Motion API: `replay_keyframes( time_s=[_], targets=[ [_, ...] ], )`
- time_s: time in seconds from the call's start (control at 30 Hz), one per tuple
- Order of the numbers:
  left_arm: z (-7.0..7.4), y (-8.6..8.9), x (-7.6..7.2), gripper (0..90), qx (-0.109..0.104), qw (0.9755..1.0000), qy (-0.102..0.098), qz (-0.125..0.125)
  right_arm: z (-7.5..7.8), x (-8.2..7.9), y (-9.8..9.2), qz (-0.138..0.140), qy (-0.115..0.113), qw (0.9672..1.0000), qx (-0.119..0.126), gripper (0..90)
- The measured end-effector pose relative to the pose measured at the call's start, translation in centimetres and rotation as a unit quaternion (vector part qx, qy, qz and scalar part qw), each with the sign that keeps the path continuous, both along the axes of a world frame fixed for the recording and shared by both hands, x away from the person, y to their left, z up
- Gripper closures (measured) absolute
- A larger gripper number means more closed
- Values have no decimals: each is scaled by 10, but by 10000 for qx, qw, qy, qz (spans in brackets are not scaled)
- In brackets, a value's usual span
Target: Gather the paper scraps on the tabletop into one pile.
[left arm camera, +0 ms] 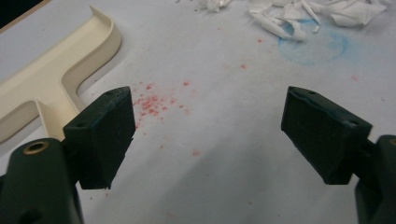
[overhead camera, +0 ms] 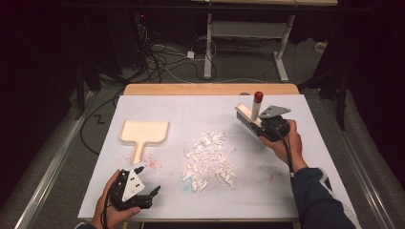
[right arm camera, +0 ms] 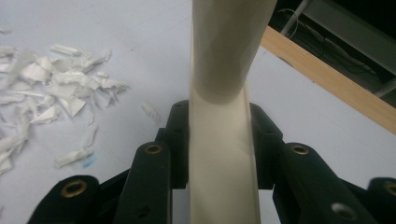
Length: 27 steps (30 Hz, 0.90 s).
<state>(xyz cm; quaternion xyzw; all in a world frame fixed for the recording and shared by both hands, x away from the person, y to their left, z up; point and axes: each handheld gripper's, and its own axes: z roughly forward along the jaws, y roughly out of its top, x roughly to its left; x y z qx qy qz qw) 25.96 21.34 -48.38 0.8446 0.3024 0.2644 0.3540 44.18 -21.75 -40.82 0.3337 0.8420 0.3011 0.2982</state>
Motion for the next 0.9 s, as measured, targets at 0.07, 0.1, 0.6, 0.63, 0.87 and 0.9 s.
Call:
replay_keyframes(
  time_s=[0.07,0.1,0.6,0.63,0.87,0.9],
  targets=[
    [0,1,0,168,-10,10000,10,-6,-5,5,12,-10,-11,9997,-231,683],
    [0,1,0,168,-7,10000,-1,-8,-5,5,12,-10,-11,9997,-231,683],
    [2,2,-4,168,-75,9999,4,-143,-29,-38,72,1413,7,9884,-557,679],
    [1,1,-4,168,-51,9999,2,-160,-29,-45,72,1519,-5,9867,-581,679],
    [2,0,-3,175,-97,9998,56,-165,-21,-94,64,2047,88,9777,-467,680],
    [2,-1,-3,175,-98,9998,55,-167,-17,-97,63,2085,64,9767,-496,681]
  ],
)
